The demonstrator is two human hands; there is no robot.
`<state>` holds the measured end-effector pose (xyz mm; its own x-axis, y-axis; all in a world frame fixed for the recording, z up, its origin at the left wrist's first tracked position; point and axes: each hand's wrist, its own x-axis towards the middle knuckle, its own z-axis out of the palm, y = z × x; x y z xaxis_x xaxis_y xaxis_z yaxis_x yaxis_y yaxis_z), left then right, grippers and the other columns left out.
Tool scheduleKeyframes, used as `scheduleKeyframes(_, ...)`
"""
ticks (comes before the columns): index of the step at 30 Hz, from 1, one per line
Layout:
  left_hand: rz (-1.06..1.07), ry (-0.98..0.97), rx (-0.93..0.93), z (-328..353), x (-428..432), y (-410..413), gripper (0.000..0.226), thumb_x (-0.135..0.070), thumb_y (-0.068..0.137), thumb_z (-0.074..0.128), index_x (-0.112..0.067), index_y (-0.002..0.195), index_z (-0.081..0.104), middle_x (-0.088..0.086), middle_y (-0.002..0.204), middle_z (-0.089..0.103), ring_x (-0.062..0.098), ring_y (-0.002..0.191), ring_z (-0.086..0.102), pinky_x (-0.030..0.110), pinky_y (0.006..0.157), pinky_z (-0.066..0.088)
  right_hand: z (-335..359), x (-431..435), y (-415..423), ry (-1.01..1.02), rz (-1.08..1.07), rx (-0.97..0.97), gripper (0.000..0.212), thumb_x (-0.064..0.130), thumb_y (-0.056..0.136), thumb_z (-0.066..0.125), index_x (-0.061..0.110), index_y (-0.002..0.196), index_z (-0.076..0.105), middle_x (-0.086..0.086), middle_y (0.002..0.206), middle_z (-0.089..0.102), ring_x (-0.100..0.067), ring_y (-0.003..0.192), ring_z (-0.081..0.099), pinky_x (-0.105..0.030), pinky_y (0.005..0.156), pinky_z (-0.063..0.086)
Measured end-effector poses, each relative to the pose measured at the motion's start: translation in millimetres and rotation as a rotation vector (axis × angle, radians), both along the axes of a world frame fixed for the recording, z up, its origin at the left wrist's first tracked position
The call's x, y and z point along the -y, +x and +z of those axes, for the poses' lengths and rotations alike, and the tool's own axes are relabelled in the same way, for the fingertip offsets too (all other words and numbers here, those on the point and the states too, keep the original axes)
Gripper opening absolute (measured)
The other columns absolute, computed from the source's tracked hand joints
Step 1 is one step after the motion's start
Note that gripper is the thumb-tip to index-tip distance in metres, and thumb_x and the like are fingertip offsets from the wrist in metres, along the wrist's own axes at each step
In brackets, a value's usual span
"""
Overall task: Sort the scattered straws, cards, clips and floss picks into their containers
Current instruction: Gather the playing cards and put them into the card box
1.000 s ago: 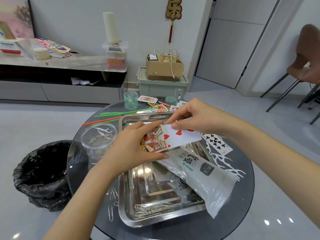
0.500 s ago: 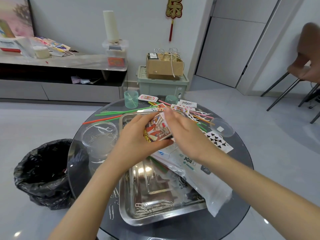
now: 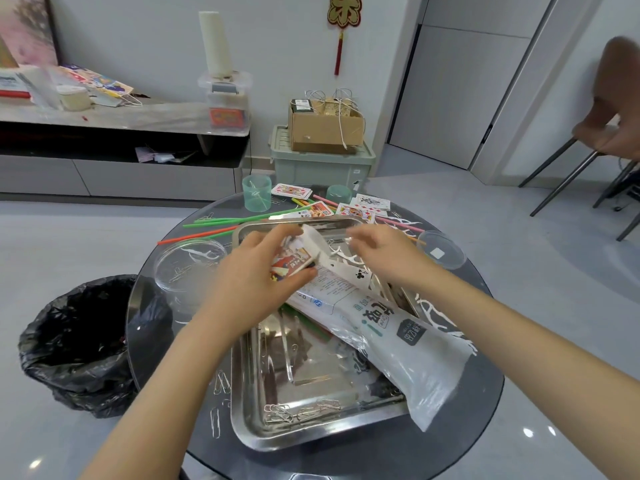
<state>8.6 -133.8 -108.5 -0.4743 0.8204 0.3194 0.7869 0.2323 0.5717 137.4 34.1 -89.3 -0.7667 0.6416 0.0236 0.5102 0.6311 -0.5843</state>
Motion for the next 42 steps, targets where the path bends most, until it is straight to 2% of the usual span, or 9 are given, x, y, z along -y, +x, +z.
scheduleKeyframes(3,0.073,-0.023,0.005,-1.9,2.0,-10.0,0.048,-0.059,0.077,0.06,-0.039,0.118,0.048,-0.004,0.108,0.059,0.015,0.086,0.058,0.031,0.069,0.046,-24.2,-20.0,-5.5,0.042,0.083,0.196,0.026,0.016,0.091,0.061,0.018,0.117,0.066,-0.002,0.121,0.064,-0.016,0.109,0.058,-0.023,0.087,0.043)
scheduleKeyframes(9,0.146,-0.047,-0.041,-1.9,-1.7,-17.4,0.046,-0.058,0.078,0.062,-0.036,0.116,0.048,-0.008,0.106,0.058,0.014,0.088,0.052,0.029,0.067,0.038,-39.6,-34.4,-25.7,0.112,0.186,0.362,0.047,0.033,0.086,0.067,0.016,0.129,0.057,-0.002,0.125,0.06,-0.015,0.106,0.057,-0.025,0.087,0.043)
scheduleKeyframes(14,0.123,-0.049,-0.054,0.2,-5.8,-15.7,0.048,-0.059,0.077,0.062,-0.037,0.117,0.047,-0.007,0.106,0.057,0.017,0.089,0.057,0.034,0.074,0.049,-39.4,-43.2,-27.0,0.142,0.226,0.362,0.028,0.025,0.093,0.057,0.018,0.118,0.065,0.0,0.121,0.063,-0.013,0.105,0.057,-0.026,0.092,0.044)
scheduleKeyframes(20,0.107,-0.109,-0.075,-0.4,-7.0,-17.5,0.05,-0.06,0.077,0.061,-0.039,0.119,0.045,-0.006,0.115,0.056,0.017,0.094,0.058,0.035,0.077,0.051,-43.9,-43.7,-26.9,0.178,0.246,0.378,0.051,0.022,0.08,0.071,0.015,0.128,0.054,0.005,0.107,0.055,-0.015,0.097,0.051,-0.024,0.076,0.039)
scheduleKeyframes(23,0.086,-0.109,-0.067,-0.3,-5.3,-16.7,0.057,-0.058,0.077,0.064,-0.04,0.125,0.041,-0.006,0.117,0.055,0.017,0.093,0.059,0.035,0.077,0.051,-47.3,-47.0,-26.2,0.105,0.161,0.312,0.057,0.022,0.078,0.074,0.014,0.128,0.05,-0.002,0.121,0.055,-0.018,0.102,0.051,-0.024,0.078,0.04)
scheduleKeyframes(27,0.073,-0.076,-0.026,0.9,-3.2,-17.4,0.063,-0.056,0.074,0.068,-0.037,0.126,0.039,-0.007,0.11,0.058,0.016,0.086,0.06,0.035,0.075,0.051,-44.7,-52.2,-17.8,0.073,0.033,0.134,0.02,0.016,0.084,0.067,0.013,0.102,0.058,-0.001,0.097,0.057,-0.019,0.085,0.053,-0.023,0.058,0.036)
scheduleKeyframes(32,0.051,-0.071,0.068,-1.5,-2.5,-17.4,0.081,-0.052,0.065,0.077,-0.031,0.13,0.033,-0.007,0.106,0.059,0.014,0.088,0.061,0.039,0.079,0.052,-14.2,-39.9,0.0,-0.118,-0.069,-0.231,0.025,0.013,0.088,0.063,0.022,0.11,0.055,0.014,0.091,0.059,0.0,0.074,0.057,-0.003,0.053,0.039)
scheduleKeyframes(36,-0.001,-0.083,0.139,-2.1,-3.8,-15.8,0.077,-0.049,0.061,0.081,-0.026,0.122,0.041,-0.011,0.102,0.062,0.005,0.085,0.062,0.03,0.075,0.054,13.1,-17.5,8.9,-0.43,0.048,-0.384,0.032,0.008,0.081,0.072,0.026,0.101,0.056,0.003,0.095,0.072,-0.012,0.079,0.071,-0.03,0.071,0.058)
scheduleKeyframes(42,-0.068,-0.046,0.147,-3.5,-0.9,-9.0,0.071,-0.049,0.06,0.082,-0.03,0.116,0.044,-0.019,0.093,0.06,-0.005,0.082,0.059,0.016,0.068,0.047,22.8,10.4,8.4,-0.329,0.112,-0.397,0.025,0.007,0.094,0.054,0.03,0.102,0.059,0.002,0.096,0.071,-0.007,0.077,0.069,-0.028,0.07,0.057)
